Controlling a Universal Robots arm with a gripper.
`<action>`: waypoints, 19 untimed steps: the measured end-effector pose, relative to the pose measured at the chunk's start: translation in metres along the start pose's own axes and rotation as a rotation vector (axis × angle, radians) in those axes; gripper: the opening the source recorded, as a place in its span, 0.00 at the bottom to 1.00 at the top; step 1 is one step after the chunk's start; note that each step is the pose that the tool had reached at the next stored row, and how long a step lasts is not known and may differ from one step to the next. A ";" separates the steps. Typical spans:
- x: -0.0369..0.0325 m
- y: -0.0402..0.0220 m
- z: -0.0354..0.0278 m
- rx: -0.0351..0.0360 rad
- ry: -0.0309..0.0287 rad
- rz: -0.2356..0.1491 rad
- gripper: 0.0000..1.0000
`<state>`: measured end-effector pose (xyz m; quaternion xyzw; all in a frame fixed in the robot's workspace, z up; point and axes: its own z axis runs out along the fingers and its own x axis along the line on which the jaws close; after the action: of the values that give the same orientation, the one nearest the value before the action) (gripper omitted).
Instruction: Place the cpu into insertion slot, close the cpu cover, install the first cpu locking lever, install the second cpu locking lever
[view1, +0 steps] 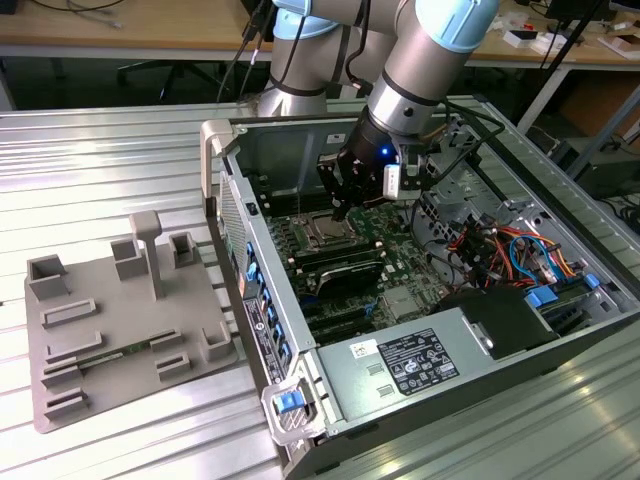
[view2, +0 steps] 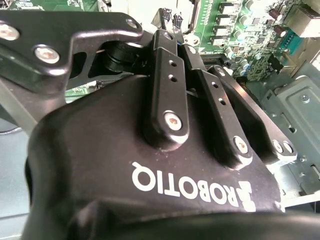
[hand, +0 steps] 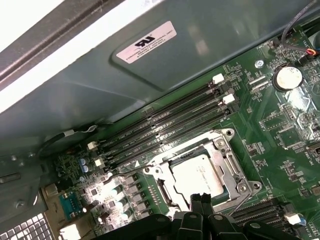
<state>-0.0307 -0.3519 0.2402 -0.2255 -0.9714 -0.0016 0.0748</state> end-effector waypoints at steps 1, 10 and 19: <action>0.0000 0.0000 0.0000 -0.0007 0.0005 -0.002 0.11; 0.0000 0.0000 0.0000 -0.0076 0.0044 -0.015 0.11; 0.0000 0.0000 0.0000 -0.0069 0.0042 -0.020 0.11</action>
<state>-0.0307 -0.3519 0.2402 -0.2162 -0.9734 -0.0061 0.0761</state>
